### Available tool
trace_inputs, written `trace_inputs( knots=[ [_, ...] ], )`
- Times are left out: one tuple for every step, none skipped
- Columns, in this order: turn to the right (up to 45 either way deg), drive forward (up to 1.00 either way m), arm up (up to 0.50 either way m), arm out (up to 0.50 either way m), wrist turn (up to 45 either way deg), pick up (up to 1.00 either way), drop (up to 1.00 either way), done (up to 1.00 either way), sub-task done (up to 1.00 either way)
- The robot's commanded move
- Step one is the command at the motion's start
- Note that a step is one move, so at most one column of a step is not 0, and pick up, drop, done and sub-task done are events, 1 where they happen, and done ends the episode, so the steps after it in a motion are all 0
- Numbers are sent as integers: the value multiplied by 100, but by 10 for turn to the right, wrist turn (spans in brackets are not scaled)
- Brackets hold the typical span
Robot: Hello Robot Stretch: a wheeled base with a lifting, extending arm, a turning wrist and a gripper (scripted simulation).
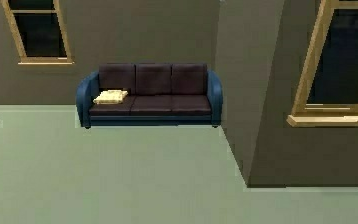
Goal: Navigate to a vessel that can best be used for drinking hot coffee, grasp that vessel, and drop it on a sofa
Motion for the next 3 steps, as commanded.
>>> trace_inputs(
  knots=[
    [-450, 0, 0, 0, 0, 0, 0, 0, 0],
    [-420, 0, 0, 0, 0, 0, 0, 0, 0],
    [0, 100, 0, 0, 0, 0, 0, 0, 0]
  ],
)
